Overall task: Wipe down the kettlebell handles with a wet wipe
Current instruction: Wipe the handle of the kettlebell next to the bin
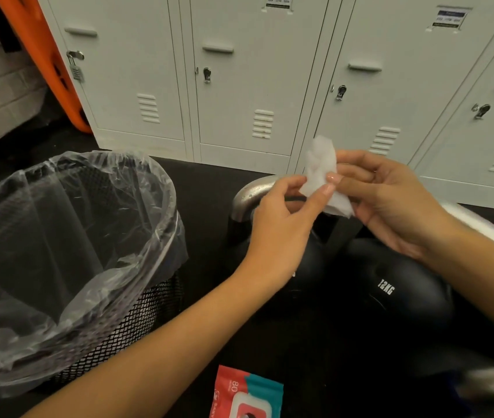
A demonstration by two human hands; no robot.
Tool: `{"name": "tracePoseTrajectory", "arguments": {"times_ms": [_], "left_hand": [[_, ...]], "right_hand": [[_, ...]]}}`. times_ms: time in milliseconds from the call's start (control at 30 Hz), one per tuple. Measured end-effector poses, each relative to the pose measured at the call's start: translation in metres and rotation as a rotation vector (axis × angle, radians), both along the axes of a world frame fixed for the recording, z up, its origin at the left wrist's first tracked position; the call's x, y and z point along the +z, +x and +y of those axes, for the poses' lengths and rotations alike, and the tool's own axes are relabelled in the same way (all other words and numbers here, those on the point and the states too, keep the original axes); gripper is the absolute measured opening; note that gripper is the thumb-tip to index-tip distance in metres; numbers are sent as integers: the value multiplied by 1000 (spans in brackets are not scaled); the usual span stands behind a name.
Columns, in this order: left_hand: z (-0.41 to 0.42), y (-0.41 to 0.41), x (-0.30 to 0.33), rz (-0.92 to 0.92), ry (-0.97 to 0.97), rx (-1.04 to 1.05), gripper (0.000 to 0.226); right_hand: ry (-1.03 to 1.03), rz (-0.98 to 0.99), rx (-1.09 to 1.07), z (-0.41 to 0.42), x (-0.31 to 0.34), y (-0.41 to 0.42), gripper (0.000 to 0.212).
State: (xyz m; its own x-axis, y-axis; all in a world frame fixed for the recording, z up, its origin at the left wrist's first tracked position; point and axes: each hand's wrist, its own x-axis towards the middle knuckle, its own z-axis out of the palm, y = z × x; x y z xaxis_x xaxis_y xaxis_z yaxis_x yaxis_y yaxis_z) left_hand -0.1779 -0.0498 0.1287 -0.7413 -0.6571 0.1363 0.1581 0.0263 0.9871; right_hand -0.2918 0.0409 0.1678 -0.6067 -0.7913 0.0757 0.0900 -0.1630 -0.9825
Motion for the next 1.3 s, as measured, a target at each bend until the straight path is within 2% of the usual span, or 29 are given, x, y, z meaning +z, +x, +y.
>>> {"name": "tracePoseTrajectory", "arguments": {"times_ms": [100, 233, 400, 467, 567, 667, 767, 867, 1000, 1100, 1200, 1300], "left_hand": [[-5, -3, 4, 35, 30, 65, 28], [-10, -1, 7, 96, 31, 108, 14], [-16, 3, 8, 86, -206, 162, 10], [-20, 3, 11, 78, -259, 172, 11], [-23, 4, 14, 87, -222, 87, 11], [-20, 5, 17, 54, -268, 13, 11], [-15, 5, 19, 51, -205, -90, 10], [-15, 4, 18, 69, -143, -120, 9], [-14, 3, 15, 76, -95, -131, 9], [-12, 0, 11, 76, -63, -138, 10], [-7, -1, 5, 72, -54, -159, 13], [1, -1, -3, 38, -44, -183, 15]], "right_hand": [[-36, -14, -16, -1, -1, 3, 33], [-20, 65, -69, -2, -1, 3, 40], [58, 172, -100, -2, -1, -1, 54], [99, 172, -50, 0, 2, -6, 48], [197, 200, 31, 5, 6, -13, 35], [231, 280, 99, 11, 5, -16, 23], [222, 295, 117, 16, 6, -19, 32], [173, 173, 158, 21, 9, -24, 32], [225, 145, 156, 26, 14, -30, 62], [221, 124, 153, 29, 17, -41, 59], [295, 105, 252, 35, 18, -52, 51], [392, 107, 343, 44, 15, -64, 69]]}}
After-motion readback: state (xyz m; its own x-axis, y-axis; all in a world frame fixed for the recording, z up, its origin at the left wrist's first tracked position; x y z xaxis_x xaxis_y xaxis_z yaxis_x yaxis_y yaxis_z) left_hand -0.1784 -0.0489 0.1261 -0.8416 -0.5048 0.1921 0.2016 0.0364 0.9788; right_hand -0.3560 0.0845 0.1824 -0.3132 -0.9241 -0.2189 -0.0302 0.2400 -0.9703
